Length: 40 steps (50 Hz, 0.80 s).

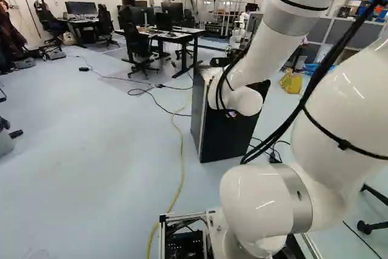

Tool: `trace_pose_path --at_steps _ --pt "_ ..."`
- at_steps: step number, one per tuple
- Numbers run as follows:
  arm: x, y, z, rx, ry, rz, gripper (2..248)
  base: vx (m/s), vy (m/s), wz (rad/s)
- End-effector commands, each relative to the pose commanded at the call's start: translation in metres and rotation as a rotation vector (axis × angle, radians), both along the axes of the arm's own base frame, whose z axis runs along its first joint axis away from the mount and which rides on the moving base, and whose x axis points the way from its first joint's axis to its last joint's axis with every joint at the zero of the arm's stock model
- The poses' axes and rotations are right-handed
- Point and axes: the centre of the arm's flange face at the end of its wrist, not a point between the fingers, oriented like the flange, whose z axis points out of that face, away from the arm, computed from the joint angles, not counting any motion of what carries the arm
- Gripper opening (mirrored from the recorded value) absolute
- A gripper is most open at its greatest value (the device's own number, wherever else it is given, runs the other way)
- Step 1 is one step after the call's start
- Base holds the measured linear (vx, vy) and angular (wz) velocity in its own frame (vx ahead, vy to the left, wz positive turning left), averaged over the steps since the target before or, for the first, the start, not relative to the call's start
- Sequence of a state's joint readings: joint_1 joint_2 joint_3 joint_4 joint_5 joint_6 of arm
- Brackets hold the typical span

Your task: Grab a drink from the fridge

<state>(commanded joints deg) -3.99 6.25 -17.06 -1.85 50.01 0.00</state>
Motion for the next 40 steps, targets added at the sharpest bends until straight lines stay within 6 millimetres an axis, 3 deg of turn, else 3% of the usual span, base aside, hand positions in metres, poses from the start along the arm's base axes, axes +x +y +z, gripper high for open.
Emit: trace_pose_path --at_steps 20,40 --pt "-0.043 0.013 -0.014 0.008 0.022 0.022 90 0.0 0.0 0.0" --pt "-0.069 0.02 -0.024 0.012 0.035 0.035 90 0.0 0.0 0.0"
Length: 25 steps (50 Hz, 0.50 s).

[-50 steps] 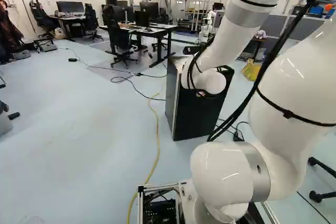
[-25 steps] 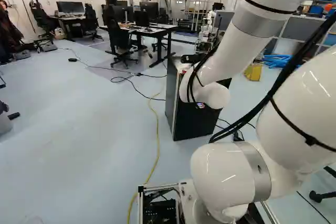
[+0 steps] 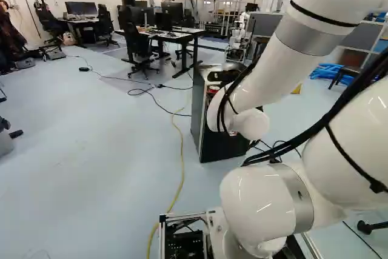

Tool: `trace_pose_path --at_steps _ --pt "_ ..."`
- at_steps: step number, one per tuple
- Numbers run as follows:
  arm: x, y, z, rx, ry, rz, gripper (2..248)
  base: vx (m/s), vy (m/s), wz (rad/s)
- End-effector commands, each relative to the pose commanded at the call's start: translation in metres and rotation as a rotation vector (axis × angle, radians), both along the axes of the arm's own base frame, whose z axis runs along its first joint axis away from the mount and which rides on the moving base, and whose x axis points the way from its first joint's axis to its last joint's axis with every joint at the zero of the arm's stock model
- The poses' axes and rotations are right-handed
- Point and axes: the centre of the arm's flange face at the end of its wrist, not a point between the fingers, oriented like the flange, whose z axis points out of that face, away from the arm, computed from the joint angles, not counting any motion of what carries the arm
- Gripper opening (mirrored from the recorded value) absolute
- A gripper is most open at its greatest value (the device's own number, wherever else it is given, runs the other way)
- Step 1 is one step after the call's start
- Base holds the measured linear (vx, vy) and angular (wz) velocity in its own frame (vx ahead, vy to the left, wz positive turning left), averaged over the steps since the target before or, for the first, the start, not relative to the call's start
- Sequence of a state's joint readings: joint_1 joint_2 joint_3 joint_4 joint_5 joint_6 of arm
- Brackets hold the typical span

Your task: Grab a drink from the fridge

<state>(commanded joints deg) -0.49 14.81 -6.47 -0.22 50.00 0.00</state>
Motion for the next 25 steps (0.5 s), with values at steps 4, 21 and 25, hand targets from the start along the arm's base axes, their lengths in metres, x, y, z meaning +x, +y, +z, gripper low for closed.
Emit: trace_pose_path --at_steps 4,21,25 --pt "-0.0034 0.0008 -0.0014 0.001 0.002 0.002 90 0.0 0.0 0.0" --pt "-0.0096 0.0021 -0.004 0.001 0.005 0.005 90 0.0 0.0 0.0" --pt "-0.0096 0.0021 -0.004 0.001 0.005 0.005 90 0.0 0.0 0.0"
